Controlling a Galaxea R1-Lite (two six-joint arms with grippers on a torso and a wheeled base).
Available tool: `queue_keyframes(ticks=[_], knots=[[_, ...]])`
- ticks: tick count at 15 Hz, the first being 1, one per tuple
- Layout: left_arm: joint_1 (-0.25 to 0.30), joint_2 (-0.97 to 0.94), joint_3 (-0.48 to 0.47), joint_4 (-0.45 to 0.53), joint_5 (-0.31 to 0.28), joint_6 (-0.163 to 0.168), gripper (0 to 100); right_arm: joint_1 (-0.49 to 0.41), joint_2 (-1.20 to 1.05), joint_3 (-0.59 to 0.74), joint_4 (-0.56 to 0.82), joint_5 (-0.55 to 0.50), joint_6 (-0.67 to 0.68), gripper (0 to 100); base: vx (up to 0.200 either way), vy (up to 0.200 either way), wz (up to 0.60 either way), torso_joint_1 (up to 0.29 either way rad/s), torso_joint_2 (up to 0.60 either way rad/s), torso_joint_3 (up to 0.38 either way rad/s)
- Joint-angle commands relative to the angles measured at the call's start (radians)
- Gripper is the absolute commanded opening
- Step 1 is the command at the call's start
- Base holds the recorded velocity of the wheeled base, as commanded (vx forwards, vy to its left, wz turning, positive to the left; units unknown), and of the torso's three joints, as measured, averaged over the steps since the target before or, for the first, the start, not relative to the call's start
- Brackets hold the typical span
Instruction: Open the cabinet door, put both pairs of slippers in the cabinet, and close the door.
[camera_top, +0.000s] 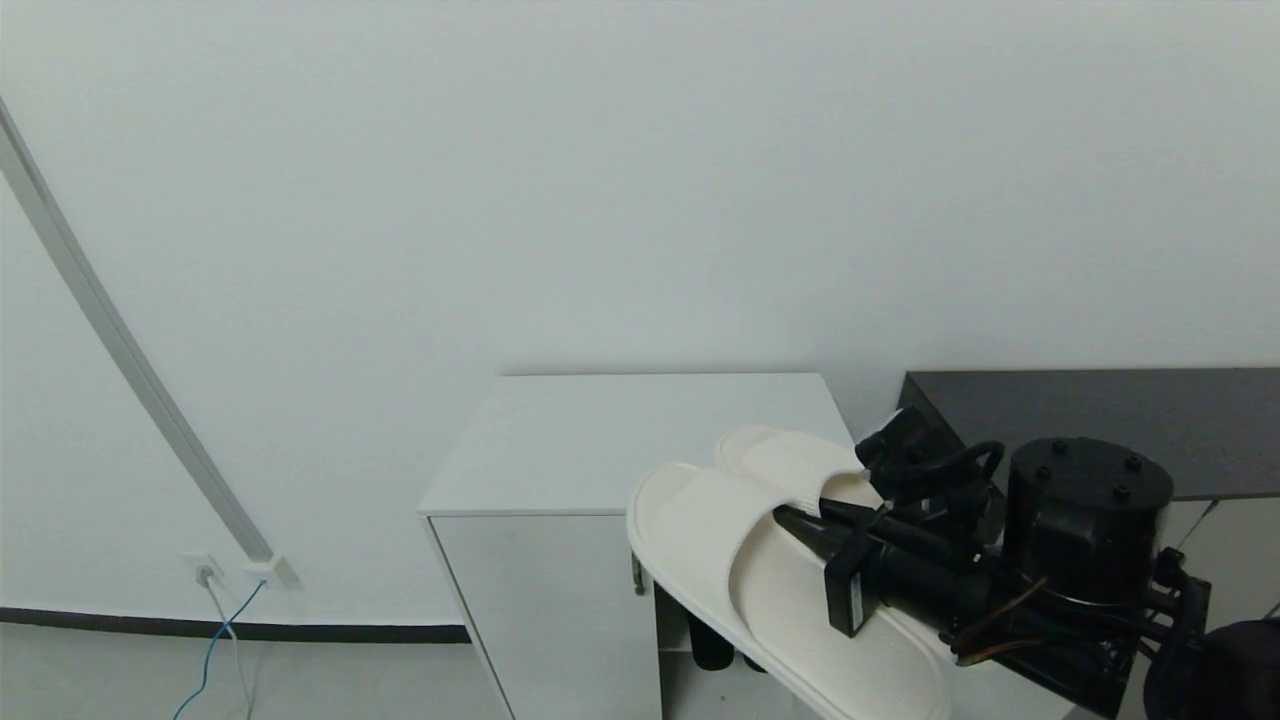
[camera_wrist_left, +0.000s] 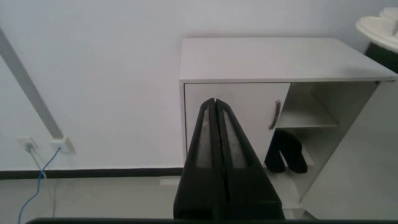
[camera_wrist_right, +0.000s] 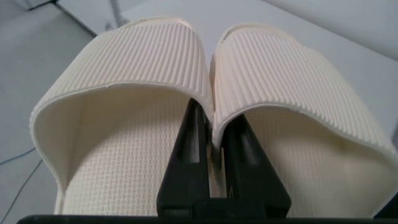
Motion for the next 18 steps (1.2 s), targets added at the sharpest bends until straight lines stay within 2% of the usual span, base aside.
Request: queue_keyframes(ticks=[1,13,18], knots=[[0.002,0.001,0.0,0.0,0.0,0.001,0,-0.004,0.003,0.001,-0.001,-0.002,0.0,0,0.0,0.0,0.0,0.0,0.0,0.0],[0.002,0.001,0.0,0.0,0.0,-0.001,0,-0.001,0.012,0.02,-0.001,-0.001,-0.016,0,0.0,0.0,0.0,0.0,0.0,0.0],[0.002,0.001,0.0,0.0,0.0,-0.001,0,0.008,0.012,0.029,-0.002,0.001,-0.017,0,0.0,0.0,0.0,-0.136,0.3,0.156]])
